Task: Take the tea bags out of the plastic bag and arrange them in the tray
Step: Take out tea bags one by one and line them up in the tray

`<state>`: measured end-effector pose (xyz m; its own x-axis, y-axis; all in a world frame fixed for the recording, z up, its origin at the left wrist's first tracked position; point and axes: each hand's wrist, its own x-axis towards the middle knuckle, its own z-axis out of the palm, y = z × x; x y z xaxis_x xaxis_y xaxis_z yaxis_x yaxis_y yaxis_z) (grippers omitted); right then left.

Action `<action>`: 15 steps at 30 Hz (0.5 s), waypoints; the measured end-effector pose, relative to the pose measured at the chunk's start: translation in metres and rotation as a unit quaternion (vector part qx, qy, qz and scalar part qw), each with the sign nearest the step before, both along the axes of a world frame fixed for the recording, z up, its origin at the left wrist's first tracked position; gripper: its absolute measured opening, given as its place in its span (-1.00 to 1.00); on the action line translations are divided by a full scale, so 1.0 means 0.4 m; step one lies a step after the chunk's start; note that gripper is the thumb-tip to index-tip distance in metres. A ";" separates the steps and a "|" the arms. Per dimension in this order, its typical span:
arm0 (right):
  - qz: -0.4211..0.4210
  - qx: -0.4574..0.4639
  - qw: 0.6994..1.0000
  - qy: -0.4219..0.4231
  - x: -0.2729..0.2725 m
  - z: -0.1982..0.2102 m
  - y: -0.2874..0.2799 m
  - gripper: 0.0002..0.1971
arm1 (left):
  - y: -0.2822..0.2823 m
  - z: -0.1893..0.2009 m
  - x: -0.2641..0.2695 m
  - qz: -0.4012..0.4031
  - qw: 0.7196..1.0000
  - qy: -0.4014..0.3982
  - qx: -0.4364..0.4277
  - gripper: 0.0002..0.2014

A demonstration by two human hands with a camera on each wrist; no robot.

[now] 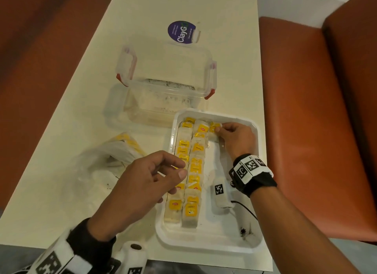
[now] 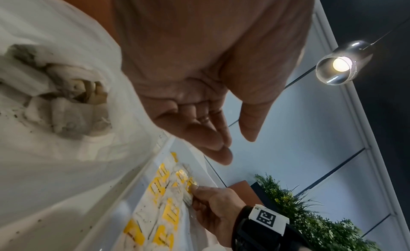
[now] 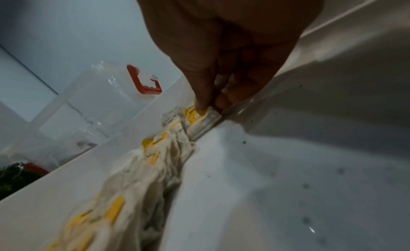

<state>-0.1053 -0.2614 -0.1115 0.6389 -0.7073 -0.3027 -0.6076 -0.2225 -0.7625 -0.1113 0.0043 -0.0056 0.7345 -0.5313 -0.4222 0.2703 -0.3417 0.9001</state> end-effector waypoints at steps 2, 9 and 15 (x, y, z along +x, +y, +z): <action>-0.015 0.000 1.000 -0.012 0.000 -0.002 0.004 -0.88 | 0.003 -0.001 -0.001 0.001 1.000 -0.001 0.000 -0.74; -0.029 0.005 0.998 -0.059 -0.012 0.009 0.005 -0.86 | 0.021 -0.004 0.001 0.003 1.000 -0.006 -0.001 -0.81; -0.027 0.004 0.999 -0.040 0.003 0.007 0.012 -0.81 | 0.032 0.000 0.001 0.005 1.000 -0.014 -0.002 -0.81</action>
